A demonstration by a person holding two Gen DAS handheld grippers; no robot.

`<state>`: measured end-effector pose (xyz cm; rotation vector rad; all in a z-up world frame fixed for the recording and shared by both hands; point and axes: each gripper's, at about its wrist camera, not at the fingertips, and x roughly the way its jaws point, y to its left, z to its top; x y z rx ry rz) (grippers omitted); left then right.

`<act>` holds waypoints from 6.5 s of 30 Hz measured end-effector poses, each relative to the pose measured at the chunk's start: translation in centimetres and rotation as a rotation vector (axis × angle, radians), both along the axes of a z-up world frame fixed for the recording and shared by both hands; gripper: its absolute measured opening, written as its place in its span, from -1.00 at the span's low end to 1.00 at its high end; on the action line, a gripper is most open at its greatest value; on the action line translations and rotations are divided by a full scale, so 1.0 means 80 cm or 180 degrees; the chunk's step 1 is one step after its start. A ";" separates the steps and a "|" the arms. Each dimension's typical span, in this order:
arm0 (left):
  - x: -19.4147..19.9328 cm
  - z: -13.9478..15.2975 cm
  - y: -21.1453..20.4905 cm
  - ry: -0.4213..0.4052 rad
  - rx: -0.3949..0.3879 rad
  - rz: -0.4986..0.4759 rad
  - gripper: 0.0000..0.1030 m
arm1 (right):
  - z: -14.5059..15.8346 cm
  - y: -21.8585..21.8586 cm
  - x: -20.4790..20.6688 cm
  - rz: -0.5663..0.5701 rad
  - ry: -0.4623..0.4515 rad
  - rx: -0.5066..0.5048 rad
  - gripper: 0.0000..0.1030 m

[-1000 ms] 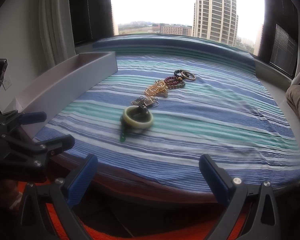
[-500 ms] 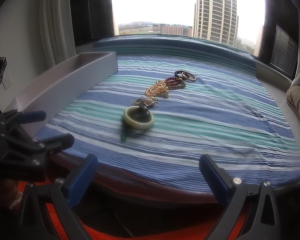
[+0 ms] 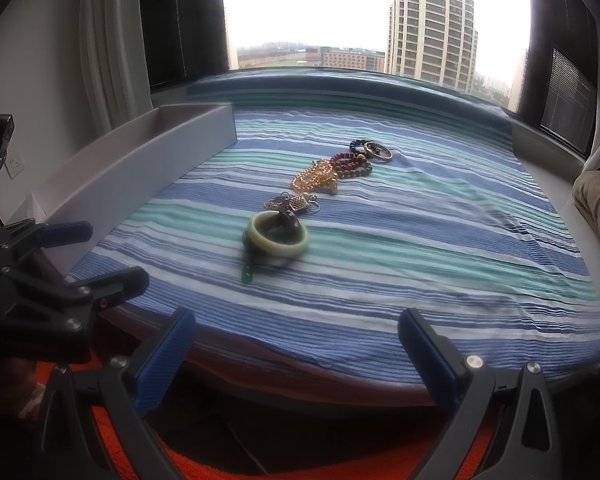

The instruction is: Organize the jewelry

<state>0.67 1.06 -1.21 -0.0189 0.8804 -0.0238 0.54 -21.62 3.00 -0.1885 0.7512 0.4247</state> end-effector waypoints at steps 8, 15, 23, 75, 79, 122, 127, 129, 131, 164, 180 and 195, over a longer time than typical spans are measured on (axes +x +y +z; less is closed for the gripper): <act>0.000 0.000 0.000 0.0001 0.0000 0.0001 0.99 | -0.002 0.002 -0.001 0.0004 0.0005 -0.0005 0.99; 0.000 0.000 0.001 -0.0002 0.0006 0.0001 0.99 | -0.002 0.002 -0.001 0.0003 0.0007 -0.0002 0.99; 0.000 -0.001 0.002 -0.0007 0.0008 0.0005 0.99 | -0.001 0.001 -0.001 0.0005 0.0005 -0.0003 0.99; -0.002 -0.019 0.032 0.0223 -0.0122 0.0346 0.99 | -0.060 0.123 0.195 0.1323 0.0664 -0.0026 -0.74; 0.001 -0.023 0.035 0.0268 -0.0132 0.0371 0.99 | -0.035 0.110 0.188 0.1242 0.0430 0.0121 -0.74; 0.131 0.014 0.079 -0.0061 -0.0564 0.0322 -0.74 | -0.033 -0.007 0.123 0.0520 0.0201 0.0076 -0.74; 0.087 0.095 0.184 -0.0347 -0.0389 0.0863 -0.74 | 0.016 0.093 0.134 0.1126 -0.0048 -0.0036 -0.74; 0.075 0.112 0.227 -0.0418 -0.0262 0.1118 -0.74 | 0.041 0.146 0.135 0.1447 -0.0175 -0.0064 -0.74; 0.069 0.115 0.269 -0.0403 -0.0072 0.1425 -0.74 | 0.062 0.206 0.140 0.1757 -0.0264 -0.0071 -0.74; 0.021 0.039 0.366 -0.0336 0.0353 0.2258 0.76 | 0.027 0.490 0.162 0.2252 0.0012 0.0053 0.17; 0.096 -0.001 0.309 -0.0188 0.0854 0.2038 0.85 | 0.011 0.155 0.101 0.1377 0.0066 0.0211 0.23; 0.061 -0.011 0.291 0.0016 0.1023 0.2062 0.85 | -0.013 0.011 0.117 0.0279 0.0133 0.0441 0.23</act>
